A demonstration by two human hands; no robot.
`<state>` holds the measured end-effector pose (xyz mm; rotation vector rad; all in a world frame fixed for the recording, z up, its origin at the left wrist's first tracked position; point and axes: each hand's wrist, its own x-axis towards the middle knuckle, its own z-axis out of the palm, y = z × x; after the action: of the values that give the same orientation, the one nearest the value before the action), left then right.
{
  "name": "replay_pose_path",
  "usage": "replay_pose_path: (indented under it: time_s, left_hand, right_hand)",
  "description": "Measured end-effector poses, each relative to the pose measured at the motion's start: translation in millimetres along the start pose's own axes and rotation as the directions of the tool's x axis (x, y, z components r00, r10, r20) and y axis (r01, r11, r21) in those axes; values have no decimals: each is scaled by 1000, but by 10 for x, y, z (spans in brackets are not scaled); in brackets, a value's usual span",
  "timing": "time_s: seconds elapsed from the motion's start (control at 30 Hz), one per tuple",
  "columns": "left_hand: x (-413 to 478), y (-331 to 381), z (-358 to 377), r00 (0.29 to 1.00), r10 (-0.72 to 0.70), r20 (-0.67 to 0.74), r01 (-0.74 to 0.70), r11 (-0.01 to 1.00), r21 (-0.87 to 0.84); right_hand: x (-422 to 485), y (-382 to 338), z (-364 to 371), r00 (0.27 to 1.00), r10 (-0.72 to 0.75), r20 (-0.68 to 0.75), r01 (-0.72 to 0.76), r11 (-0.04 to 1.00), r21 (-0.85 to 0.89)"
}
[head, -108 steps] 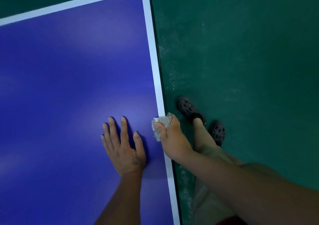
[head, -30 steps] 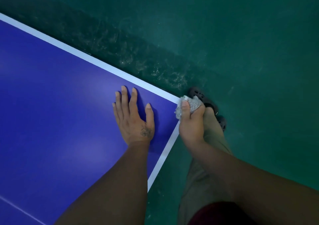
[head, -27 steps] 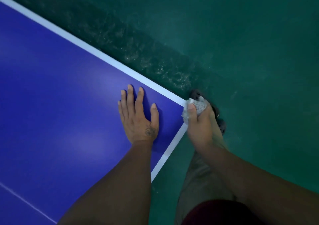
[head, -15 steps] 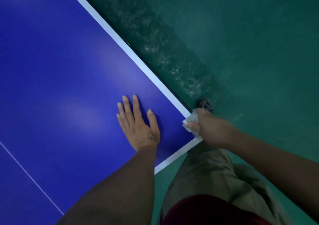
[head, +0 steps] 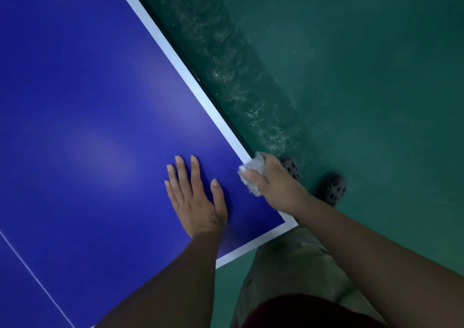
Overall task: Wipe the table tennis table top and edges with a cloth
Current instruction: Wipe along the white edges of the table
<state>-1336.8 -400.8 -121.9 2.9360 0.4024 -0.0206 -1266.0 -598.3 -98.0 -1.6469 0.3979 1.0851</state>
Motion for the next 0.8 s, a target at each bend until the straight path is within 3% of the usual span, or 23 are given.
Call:
replay_pose_path:
  time_s: [0.2, 0.3, 0.43, 0.6, 0.7, 0.8]
  left_hand:
    - [16, 3, -2, 1000, -11, 15, 11, 1000, 0]
    - [12, 0, -9, 999, -20, 27, 20, 1000, 5]
    - [-6, -37, 17, 1000, -13, 14, 13, 1000, 2]
    - [1, 6, -14, 999, -41, 20, 41, 999, -19]
    - [119, 87, -38, 986, -166, 9, 166, 984, -71]
    - [626, 162, -36, 926, -377, -23, 372, 921, -116]
  right_hand:
    - [-295, 460, 9, 991, 128, -35, -133, 969, -207]
    - [-74, 131, -10, 1000, 29, -5, -29, 976, -215]
    - [371, -524, -32, 970, -214, 113, 224, 971, -79]
    - [703, -909, 10, 978, -203, 49, 206, 977, -62]
    - [458, -633, -25, 972, -234, 37, 235, 971, -49]
    - [143, -138, -89, 989, -100, 110, 113, 987, -117]
